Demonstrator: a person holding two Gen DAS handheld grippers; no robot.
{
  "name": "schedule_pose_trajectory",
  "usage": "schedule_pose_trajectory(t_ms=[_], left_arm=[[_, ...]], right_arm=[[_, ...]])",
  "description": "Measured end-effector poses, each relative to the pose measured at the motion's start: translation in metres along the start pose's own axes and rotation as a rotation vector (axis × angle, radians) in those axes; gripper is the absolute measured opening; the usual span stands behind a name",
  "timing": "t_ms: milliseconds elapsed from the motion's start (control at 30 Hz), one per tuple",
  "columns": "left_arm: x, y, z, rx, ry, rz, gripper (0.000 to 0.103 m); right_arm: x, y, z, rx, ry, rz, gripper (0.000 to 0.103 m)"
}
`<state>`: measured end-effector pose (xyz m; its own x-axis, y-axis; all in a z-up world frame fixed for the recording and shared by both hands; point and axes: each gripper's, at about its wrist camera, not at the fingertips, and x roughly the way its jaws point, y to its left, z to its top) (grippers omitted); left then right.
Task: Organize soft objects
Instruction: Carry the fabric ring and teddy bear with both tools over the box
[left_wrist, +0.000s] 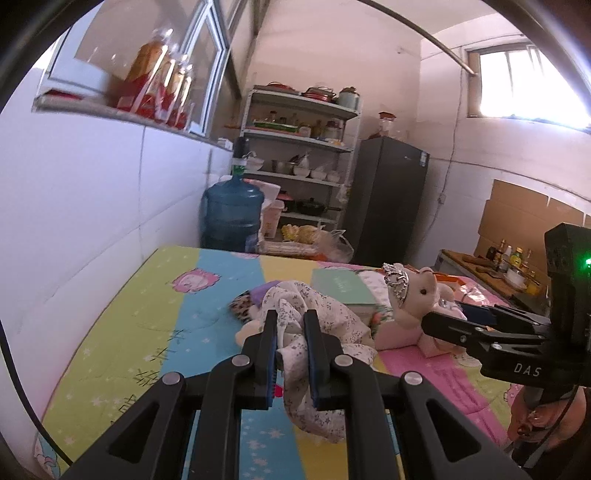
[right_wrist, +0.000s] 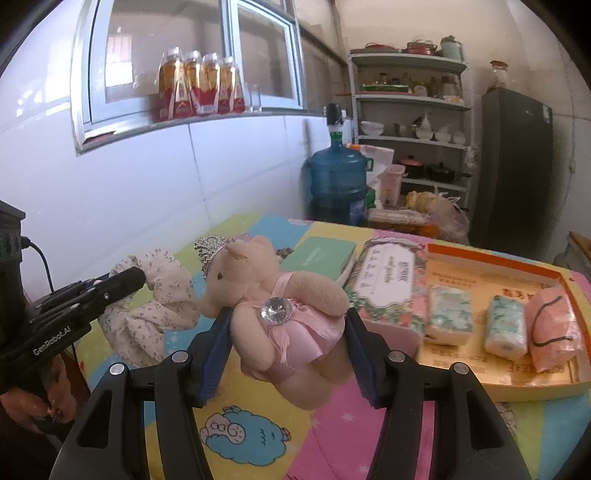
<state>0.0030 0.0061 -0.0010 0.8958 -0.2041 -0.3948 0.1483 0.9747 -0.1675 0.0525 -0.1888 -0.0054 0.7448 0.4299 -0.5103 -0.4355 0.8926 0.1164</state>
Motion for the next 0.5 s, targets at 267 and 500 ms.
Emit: schedule_pose_trajectory(t_ms=[267, 500], left_arm=[[0.002, -0.033, 0.011, 0.04, -0.016, -0.038, 0.013], [0.009, -0.067, 0.02, 0.077, -0.025, -0.082, 0.013]], right_arm=[[-0.031, -0.017, -0.003, 0.018, -0.045, -0.044, 0.06], [-0.059, -0.042, -0.005, 0.05, -0.084, -0.092, 0.06]])
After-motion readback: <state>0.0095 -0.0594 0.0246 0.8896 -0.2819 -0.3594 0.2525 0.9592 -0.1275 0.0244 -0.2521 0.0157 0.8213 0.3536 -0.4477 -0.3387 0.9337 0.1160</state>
